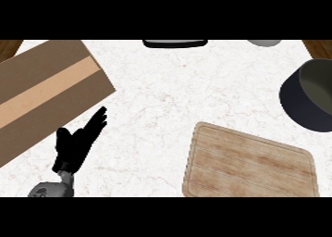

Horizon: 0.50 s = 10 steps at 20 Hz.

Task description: Pick the bell pepper from the cutting board and place it in the pot

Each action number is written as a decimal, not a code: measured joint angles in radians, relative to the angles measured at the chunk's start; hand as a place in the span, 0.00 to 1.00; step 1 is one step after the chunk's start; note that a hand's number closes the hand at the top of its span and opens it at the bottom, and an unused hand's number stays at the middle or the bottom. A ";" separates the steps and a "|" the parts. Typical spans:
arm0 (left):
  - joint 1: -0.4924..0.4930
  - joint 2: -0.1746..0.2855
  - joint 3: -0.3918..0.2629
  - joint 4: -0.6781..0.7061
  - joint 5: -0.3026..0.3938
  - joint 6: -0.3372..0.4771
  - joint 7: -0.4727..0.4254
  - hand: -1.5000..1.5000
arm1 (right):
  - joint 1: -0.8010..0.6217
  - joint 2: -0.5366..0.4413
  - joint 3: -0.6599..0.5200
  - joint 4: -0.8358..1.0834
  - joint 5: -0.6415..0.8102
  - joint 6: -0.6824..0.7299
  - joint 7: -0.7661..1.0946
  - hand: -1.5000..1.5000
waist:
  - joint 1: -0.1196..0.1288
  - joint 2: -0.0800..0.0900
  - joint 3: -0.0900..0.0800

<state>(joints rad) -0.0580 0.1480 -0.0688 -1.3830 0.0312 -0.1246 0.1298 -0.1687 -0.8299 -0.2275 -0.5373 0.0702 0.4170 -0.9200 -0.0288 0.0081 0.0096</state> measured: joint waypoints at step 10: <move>-0.008 -0.009 -0.018 0.009 -0.014 -0.004 0.000 0.50 | 0.049 -0.143 -0.030 0.009 -0.026 -0.066 -0.082 1.00 | 0.025 -0.003 -0.001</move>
<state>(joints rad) -0.0662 0.1386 -0.0866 -1.3743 0.0168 -0.1286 0.1295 -0.1197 -0.9733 -0.2579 -0.5281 0.0443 0.3509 -1.0019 -0.0037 0.0049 0.0089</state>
